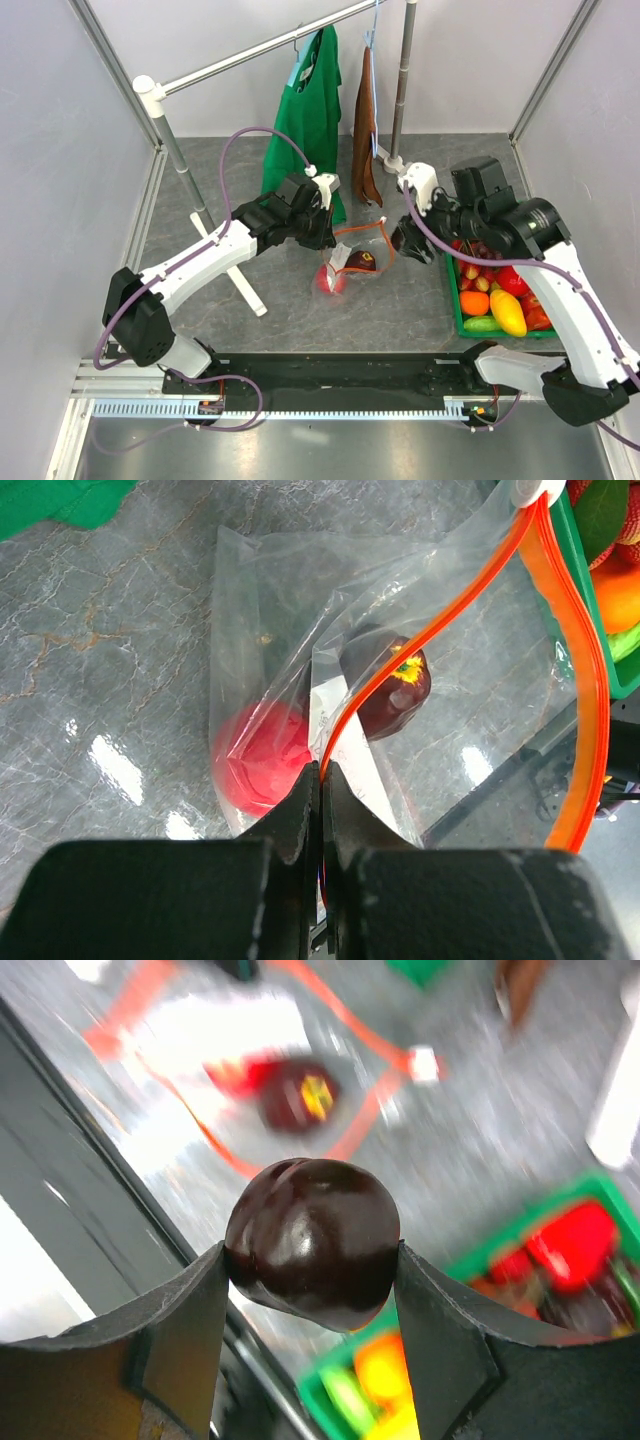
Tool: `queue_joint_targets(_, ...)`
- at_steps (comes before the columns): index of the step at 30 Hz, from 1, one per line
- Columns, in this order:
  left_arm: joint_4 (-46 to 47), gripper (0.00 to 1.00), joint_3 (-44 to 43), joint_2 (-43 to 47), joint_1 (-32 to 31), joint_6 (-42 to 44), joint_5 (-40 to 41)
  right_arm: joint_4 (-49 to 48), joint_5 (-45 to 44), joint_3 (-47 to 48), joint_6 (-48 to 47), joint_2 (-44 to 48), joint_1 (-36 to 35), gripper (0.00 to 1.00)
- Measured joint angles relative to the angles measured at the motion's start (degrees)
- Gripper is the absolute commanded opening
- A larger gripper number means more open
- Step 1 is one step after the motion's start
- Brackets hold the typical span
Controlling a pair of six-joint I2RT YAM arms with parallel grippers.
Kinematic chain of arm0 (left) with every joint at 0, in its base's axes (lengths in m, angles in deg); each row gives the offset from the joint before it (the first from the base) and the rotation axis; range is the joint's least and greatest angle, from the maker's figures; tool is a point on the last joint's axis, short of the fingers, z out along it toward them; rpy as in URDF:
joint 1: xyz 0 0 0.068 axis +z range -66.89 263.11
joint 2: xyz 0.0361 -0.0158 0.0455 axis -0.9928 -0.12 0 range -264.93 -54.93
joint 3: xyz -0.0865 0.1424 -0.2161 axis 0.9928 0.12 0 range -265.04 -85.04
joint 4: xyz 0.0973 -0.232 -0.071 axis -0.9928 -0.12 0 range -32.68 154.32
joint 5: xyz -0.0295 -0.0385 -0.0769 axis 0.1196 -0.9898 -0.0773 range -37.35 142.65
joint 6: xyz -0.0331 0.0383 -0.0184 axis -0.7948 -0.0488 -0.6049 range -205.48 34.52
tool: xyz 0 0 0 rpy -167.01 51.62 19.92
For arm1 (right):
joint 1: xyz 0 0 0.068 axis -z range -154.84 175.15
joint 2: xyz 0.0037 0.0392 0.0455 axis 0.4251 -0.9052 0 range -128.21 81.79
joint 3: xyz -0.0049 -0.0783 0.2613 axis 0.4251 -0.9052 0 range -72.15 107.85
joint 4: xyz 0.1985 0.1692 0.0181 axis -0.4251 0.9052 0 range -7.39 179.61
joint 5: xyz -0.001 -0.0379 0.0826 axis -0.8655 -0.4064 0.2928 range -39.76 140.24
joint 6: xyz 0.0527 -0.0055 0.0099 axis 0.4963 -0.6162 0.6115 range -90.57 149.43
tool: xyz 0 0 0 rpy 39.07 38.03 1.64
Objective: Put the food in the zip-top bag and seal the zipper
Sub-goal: Place the fake fruit in the zipper food storage bag.
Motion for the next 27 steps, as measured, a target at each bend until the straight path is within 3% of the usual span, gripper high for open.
queue_joint_targets(7,-0.07,0.02,-0.28,-0.02,0.00,0.00,-0.20,-13.09,9.75,-3.80,6.40,-4.98,-0.07,0.45)
queue_joint_targets(9,-0.07,0.02,-0.28,-0.02,0.02,0.00,-0.20,-16.09,11.32,-6.05,7.61,-6.36,-0.22,0.50)
queue_joint_targets(13,-0.15,0.02,-0.28,-0.02,0.22,0.00,-0.28,-20.31,12.26,-9.49,8.59,-8.44,-1.64,0.66)
queue_joint_targets(16,-0.17,0.02,-0.28,-0.02,0.35,0.00,-0.48,-21.92,12.41,-10.91,8.68,-9.73,-3.39,0.85)
queue_joint_targets(17,-0.20,0.02,-0.28,-0.02,0.37,0.00,-0.63,-22.34,12.46,-11.23,8.68,-10.08,-3.96,0.98)
queue_joint_targets(22,-0.17,0.02,-0.28,-0.04,0.42,0.00,-1.27,-22.60,11.82,-11.43,8.33,-10.23,-5.70,0.98)
queue_joint_targets(27,-0.20,0.02,-0.35,-0.07,0.63,0.00,-1.53,-21.68,5.44,-11.10,11.56,-8.41,-3.91,0.95)
